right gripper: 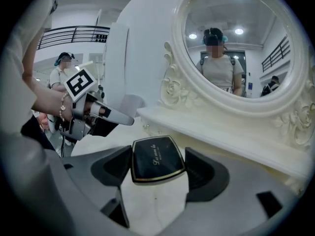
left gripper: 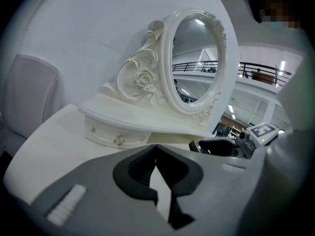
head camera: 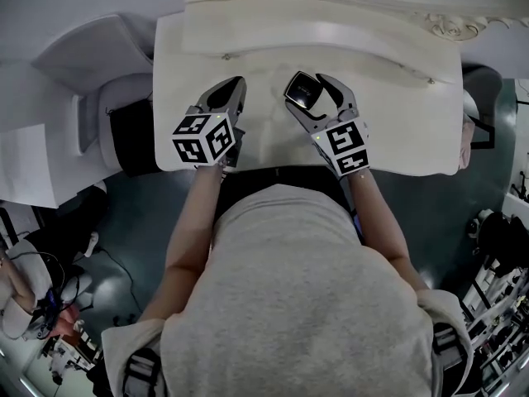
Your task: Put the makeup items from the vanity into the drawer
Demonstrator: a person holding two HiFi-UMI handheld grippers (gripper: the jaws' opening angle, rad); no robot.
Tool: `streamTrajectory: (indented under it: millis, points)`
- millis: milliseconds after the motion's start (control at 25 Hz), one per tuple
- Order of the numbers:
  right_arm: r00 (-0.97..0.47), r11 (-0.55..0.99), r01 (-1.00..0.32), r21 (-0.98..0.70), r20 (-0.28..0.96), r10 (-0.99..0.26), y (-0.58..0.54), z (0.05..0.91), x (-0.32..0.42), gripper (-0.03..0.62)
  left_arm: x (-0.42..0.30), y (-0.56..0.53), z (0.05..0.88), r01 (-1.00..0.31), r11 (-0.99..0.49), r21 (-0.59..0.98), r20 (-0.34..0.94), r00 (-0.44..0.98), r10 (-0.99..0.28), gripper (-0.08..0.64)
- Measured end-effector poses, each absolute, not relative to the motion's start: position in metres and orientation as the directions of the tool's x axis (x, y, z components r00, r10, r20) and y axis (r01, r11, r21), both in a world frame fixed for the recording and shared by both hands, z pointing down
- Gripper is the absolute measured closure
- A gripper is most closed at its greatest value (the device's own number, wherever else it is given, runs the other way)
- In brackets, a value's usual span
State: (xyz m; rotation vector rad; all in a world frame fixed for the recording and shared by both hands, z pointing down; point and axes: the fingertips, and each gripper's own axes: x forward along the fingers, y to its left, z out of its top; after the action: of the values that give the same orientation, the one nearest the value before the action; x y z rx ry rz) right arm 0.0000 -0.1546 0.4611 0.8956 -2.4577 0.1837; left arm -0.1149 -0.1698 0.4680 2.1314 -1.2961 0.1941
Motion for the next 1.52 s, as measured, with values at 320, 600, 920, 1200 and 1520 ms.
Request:
streamTrajectory:
  millis: [320,600,920,1200,1520]
  points:
    - [-0.633,0.746,-0.664,0.057,0.488,-0.601,-0.166,0.45,-0.037,0.249,-0.15,-0.194,0.478,-0.856,-0.282,0.433,0.427,0.47,-0.773,0.546]
    - [-0.631,0.73,-0.683,0.022,0.486,-0.605,-0.176,0.451,-0.044,0.249,-0.159,-0.215,0.5,-0.886,-0.226,0.405,0.473,0.415,-0.777,0.453]
    - [-0.612,0.704,-0.711,-0.002,0.496,-0.616,-0.181,0.455,-0.043,0.249,-0.159,-0.228,0.52,-0.888,-0.207,0.41,0.495,0.408,-0.767,0.396]
    - [-0.593,0.684,-0.73,-0.002,0.5,-0.631,-0.182,0.458,-0.035,0.249,-0.156,-0.235,0.523,-0.908,-0.209,0.363,0.508,0.381,-0.773,0.462]
    - [-0.604,0.684,-0.729,-0.024,0.492,-0.627,-0.181,0.46,-0.031,0.249,-0.155,-0.226,0.522,-0.905,-0.225,0.362,0.509,0.394,-0.766,0.463]
